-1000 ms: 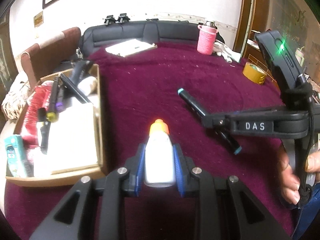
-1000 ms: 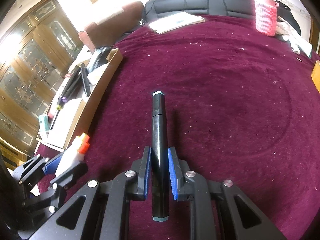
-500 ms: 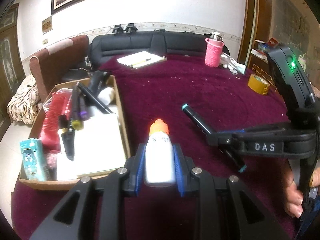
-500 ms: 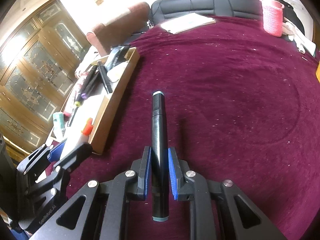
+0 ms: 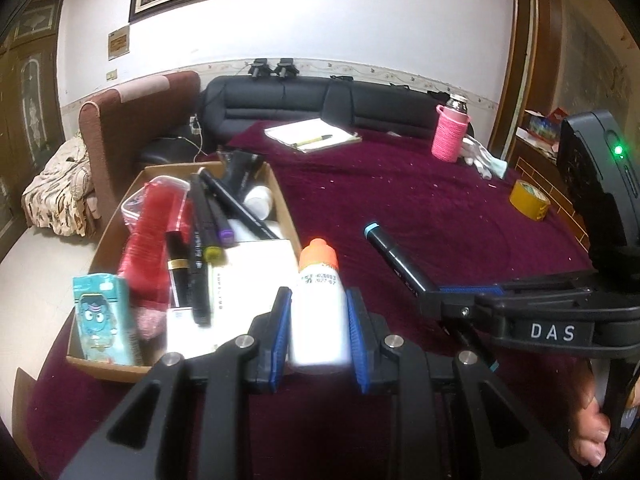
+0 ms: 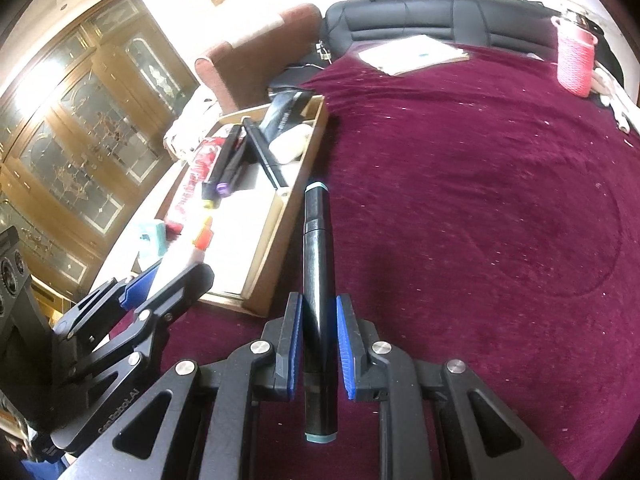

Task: Organize objects
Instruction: 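Carry the glue bottle and teal-capped marker to the tray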

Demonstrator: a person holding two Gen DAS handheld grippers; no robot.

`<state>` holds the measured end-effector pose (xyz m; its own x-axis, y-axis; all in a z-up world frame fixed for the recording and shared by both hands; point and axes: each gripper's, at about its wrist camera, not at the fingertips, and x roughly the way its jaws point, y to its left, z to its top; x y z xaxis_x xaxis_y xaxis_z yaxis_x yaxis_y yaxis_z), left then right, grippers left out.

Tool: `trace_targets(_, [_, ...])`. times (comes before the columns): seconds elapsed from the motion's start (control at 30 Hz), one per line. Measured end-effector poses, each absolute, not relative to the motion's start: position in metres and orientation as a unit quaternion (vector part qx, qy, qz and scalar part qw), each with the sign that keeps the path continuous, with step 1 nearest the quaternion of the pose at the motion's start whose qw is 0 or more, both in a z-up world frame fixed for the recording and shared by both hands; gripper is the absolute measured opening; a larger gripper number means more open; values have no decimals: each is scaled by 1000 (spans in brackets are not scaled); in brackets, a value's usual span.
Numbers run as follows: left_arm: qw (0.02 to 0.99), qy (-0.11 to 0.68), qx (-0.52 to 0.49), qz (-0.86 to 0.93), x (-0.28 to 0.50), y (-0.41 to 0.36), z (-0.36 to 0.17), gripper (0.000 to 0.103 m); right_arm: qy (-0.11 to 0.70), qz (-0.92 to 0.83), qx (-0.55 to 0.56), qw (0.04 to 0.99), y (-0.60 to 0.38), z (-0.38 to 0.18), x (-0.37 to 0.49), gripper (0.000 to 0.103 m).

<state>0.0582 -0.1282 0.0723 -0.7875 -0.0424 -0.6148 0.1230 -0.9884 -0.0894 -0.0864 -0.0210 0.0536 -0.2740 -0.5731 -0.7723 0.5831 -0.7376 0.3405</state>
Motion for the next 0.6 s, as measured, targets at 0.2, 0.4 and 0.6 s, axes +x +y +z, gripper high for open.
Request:
trace_targets(0.2, [55,81,317,-943,64,-149,73,26,12,-793,488,365,-40,54,-86,19])
trace_targets(0.4, [67,100,312,-943,65,-171,72,26,14,-788,492,369,-57,57,-84,19])
trace_targets(0.6, [87,125,306,-940,69,-200,70,26,18,-783,496,375,-80,60,-84,19])
